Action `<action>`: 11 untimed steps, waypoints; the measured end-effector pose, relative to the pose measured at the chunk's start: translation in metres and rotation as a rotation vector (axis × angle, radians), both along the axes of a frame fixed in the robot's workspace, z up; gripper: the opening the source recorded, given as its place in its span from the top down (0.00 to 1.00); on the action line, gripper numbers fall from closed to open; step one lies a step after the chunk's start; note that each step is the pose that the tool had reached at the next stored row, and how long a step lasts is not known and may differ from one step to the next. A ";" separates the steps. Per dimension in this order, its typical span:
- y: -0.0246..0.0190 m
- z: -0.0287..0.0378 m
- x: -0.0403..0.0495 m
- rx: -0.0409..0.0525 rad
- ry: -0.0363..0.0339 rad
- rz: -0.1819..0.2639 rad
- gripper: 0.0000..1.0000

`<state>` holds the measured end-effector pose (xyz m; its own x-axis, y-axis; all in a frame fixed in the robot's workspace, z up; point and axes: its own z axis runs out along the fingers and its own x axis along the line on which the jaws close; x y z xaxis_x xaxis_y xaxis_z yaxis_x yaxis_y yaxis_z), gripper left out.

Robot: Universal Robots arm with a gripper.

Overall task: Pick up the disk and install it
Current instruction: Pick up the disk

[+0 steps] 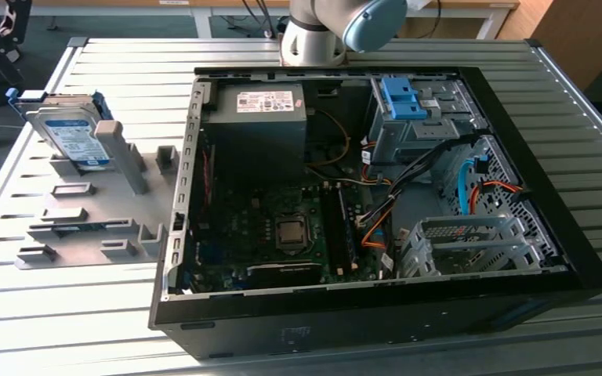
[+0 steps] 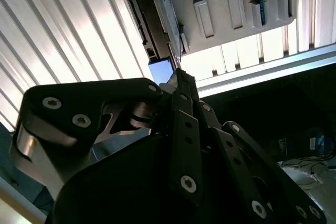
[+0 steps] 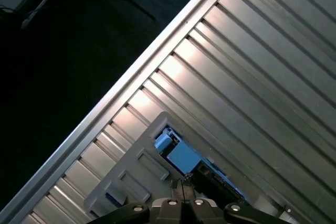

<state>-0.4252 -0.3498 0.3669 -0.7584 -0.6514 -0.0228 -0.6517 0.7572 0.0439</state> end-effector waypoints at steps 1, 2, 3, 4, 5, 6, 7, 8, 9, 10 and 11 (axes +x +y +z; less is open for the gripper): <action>0.0000 0.0000 0.0000 0.0000 0.0000 0.010 0.89; 0.0000 0.0000 0.0000 0.0000 0.0000 0.018 0.89; 0.0000 0.0000 0.0000 0.0000 0.0001 0.027 0.89; 0.0000 0.0000 0.0000 0.0000 0.0000 0.035 0.89; 0.0000 0.0000 0.0000 0.0000 0.0000 0.043 0.89; 0.0000 0.0000 0.0000 0.0000 0.0000 0.052 0.89; 0.0000 0.0000 0.0000 0.0000 0.0000 0.060 0.89; 0.0000 0.0000 0.0000 0.0000 0.0000 0.068 0.89; 0.0000 0.0000 0.0000 0.0000 0.0000 0.076 0.89; 0.0000 0.0000 0.0000 0.0000 0.0000 0.083 0.89; 0.0000 0.0000 0.0000 0.0000 0.0000 0.090 0.89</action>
<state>-0.4252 -0.3498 0.3668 -0.6966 -0.7171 -0.0228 -0.7173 0.6954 0.0438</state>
